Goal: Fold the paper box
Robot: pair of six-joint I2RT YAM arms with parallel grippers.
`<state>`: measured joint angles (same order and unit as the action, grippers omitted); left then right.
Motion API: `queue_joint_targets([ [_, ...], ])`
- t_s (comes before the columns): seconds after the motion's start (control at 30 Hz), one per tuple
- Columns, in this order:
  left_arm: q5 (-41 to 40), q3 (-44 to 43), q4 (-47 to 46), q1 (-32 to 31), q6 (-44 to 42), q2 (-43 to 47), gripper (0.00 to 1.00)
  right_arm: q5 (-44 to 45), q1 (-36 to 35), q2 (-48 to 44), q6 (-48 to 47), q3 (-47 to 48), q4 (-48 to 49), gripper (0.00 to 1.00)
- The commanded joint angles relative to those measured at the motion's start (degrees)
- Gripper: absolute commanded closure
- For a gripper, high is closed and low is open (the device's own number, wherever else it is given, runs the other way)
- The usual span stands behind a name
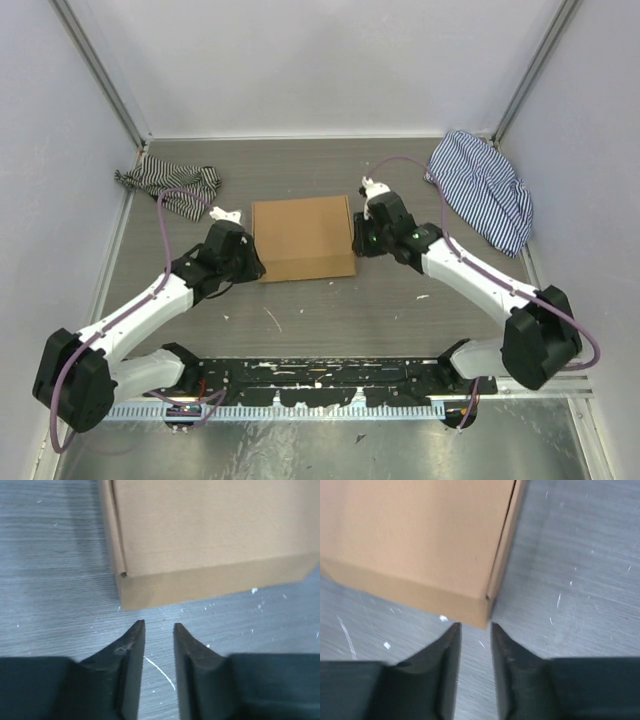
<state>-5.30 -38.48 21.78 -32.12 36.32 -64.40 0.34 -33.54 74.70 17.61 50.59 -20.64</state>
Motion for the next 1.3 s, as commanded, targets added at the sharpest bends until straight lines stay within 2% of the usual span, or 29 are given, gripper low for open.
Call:
queue_joint_targets([
  [0.0, 8.6, -1.3, -2.1, -0.6, -1.0, 1.9, 0.8, 6.9, 0.5, 7.3, -2.3, 16.0, -0.8, 0.84],
  [0.03, 10.3, -1.6, -2.5, -0.7, -1.6, 1.3, 0.92, 7.1, 0.9, 10.4, -2.4, 19.9, -0.9, 0.93],
  [0.07, 11.5, -1.9, -2.6, -0.8, -2.1, 0.6, 0.99, 7.0, 1.4, 14.5, -2.5, 23.6, -0.7, 0.98],
  [0.1, 12.4, -2.1, -2.7, -1.0, -2.5, -0.2, 1.0, 6.8, 2.0, 17.4, -2.4, 27.7, -0.6, 0.99],
  [0.23, 13.1, -1.1, -5.1, -1.5, -3.5, -2.0, 1.0, 2.7, 4.8, 31.1, -2.4, 43.1, -0.5, 0.99],
  [0.33, 11.8, 0.5, -6.9, -1.9, -3.4, -2.2, 1.0, -3.7, 6.7, 42.0, -3.0, 54.2, -1.1, 0.97],
  [0.47, 9.7, 2.6, -8.9, -3.0, -2.7, -3.1, 0.95, -7.4, 7.4, 53.1, -5.3, 64.5, -1.2, 0.92],
  [0.6, 7.0, 3.3, -10.1, -4.8, -2.8, -6.7, 0.94, -12.0, 7.6, 61.4, -6.8, 72.9, -2.1, 0.89],
  [0.73, 2.3, 4.0, -11.7, -7.0, -2.5, -11.1, 0.94, -17.9, 7.6, 66.7, -7.5, 77.3, -1.9, 0.87],
  [0.9, -2.8, 4.2, -14.4, -7.5, -2.0, -14.1, 0.95, -22.1, 7.6, 69.0, -9.8, 78.2, -3.0, 0.86],
  [1.17, -8.8, -1.9, -16.9, -8.5, -3.8, -25.7, 1.0, -32.8, 7.6, 70.1, -17.8, 78.5, -11.4, 0.86],
  [1.27, -11.3, -2.2, -18.2, -9.7, -2.5, -27.3, 1.0, -37.1, 7.5, 71.1, -21.2, 79.6, -16.6, 0.86],
])
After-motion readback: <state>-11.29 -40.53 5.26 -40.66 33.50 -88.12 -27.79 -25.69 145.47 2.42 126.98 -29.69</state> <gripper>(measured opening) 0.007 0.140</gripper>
